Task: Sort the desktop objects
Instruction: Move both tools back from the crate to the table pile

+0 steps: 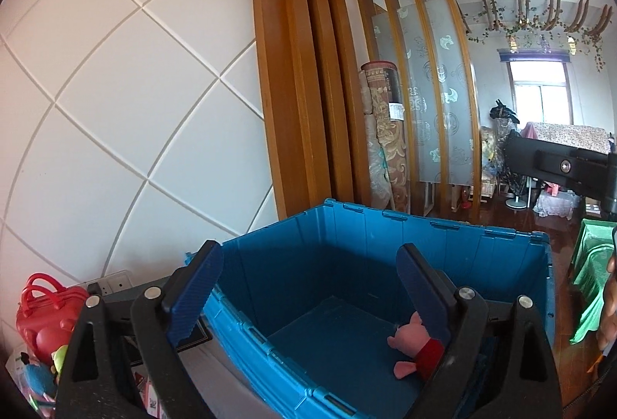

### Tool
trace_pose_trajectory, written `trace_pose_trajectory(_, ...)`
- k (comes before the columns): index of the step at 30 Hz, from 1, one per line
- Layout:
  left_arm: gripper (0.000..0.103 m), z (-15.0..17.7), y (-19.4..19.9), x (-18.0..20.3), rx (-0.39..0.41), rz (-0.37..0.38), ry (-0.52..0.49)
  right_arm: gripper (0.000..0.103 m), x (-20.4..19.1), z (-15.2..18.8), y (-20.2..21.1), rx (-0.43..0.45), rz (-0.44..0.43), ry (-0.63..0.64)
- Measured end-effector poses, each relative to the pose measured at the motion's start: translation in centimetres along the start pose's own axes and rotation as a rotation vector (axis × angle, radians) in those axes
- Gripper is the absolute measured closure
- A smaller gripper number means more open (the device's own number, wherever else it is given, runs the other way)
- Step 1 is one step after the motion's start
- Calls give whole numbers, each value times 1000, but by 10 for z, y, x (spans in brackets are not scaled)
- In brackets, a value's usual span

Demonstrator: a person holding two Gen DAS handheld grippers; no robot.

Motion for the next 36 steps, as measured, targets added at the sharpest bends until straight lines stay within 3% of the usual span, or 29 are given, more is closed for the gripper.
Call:
trace_pose_trajectory(7, 11, 29, 45, -24, -2, -67, 36, 1, -33, 15, 29, 18, -42, 32)
trace_pose_trajectory(22, 11, 105, 152, -125, -98, -196, 48, 0, -161, 72, 82, -21, -176, 74)
trace_pose_trajectory(28, 11, 157, 182, -158, -181, -286, 27, 0, -210, 120, 85, -87, -247, 104)
trace_pose_trajectory(36, 11, 224, 211, -192, -257, -433, 156, 0, -248, 188, 50, -258, -314, 130)
Point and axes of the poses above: each gripper's, at about its wrist camera, not at the fingertips, and y roughly against the way its jaws point, x to its right, z to its underside, the point moved 4 cm from there along -y, roughly the way its jaws point, and after that the axes turned 6 degrees about z, right-handed, at the moved point
